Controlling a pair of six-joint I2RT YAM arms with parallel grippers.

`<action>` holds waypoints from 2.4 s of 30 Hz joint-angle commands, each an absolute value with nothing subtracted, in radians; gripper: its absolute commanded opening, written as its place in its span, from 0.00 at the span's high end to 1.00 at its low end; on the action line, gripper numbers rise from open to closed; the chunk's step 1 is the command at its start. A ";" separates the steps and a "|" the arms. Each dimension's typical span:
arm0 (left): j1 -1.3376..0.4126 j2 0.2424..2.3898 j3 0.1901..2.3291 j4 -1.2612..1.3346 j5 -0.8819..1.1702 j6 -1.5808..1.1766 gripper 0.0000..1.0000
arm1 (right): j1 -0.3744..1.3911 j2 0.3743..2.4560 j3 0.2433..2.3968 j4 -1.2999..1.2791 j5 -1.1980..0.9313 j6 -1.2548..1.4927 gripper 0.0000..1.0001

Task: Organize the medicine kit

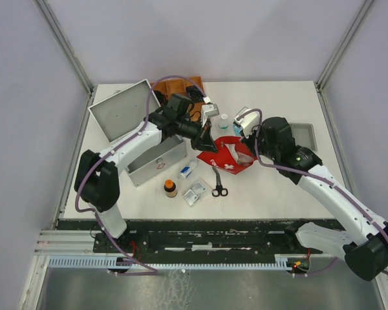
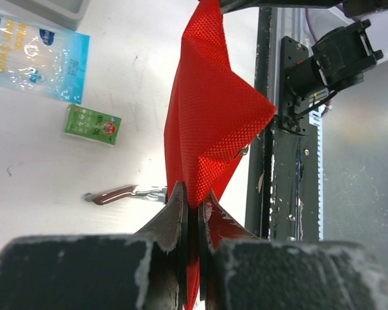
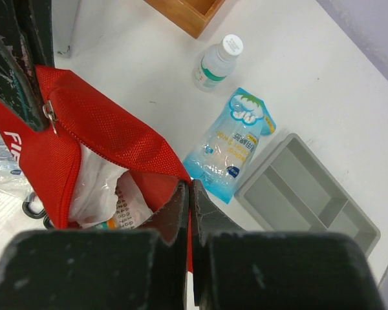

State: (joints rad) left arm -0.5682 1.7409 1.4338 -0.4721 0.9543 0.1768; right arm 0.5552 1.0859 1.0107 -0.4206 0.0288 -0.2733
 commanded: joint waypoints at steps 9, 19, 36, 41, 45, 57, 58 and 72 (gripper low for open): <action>-0.502 1.739 1.445 -0.359 0.921 0.011 0.97 | 0.533 1.051 0.986 -0.388 -0.075 -0.314 0.99; -0.497 1.708 1.423 -0.302 0.970 -0.021 0.97 | 0.533 1.116 1.041 -0.492 -0.233 -0.331 0.75; -0.484 1.661 1.390 -0.307 1.045 0.048 0.97 | 0.391 1.092 1.059 -0.546 -0.161 -0.350 0.38; -0.483 1.641 1.386 -0.319 1.118 0.088 0.97 | 0.326 1.103 1.050 -0.562 -0.224 -0.380 0.29; -0.483 1.627 1.377 -0.320 1.147 0.104 0.97 | 0.311 1.122 1.060 -0.580 -0.316 -0.396 0.25; -0.486 1.646 1.373 -0.320 1.216 0.098 0.97 | 0.308 1.202 1.061 -0.442 -0.344 -0.269 0.22; -0.486 1.647 1.373 -0.319 1.216 0.098 0.97 | 0.309 1.203 1.057 -0.426 -0.336 -0.260 0.22; -0.489 1.617 1.335 -0.172 1.005 -0.062 0.97 | 0.309 1.090 1.148 -0.552 -0.401 -0.263 0.24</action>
State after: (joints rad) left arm -0.4885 1.6680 1.3575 -0.3164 1.0885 0.0475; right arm 0.3111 1.1553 1.0565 -0.5243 -0.3367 -0.3176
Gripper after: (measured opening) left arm 0.066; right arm 0.774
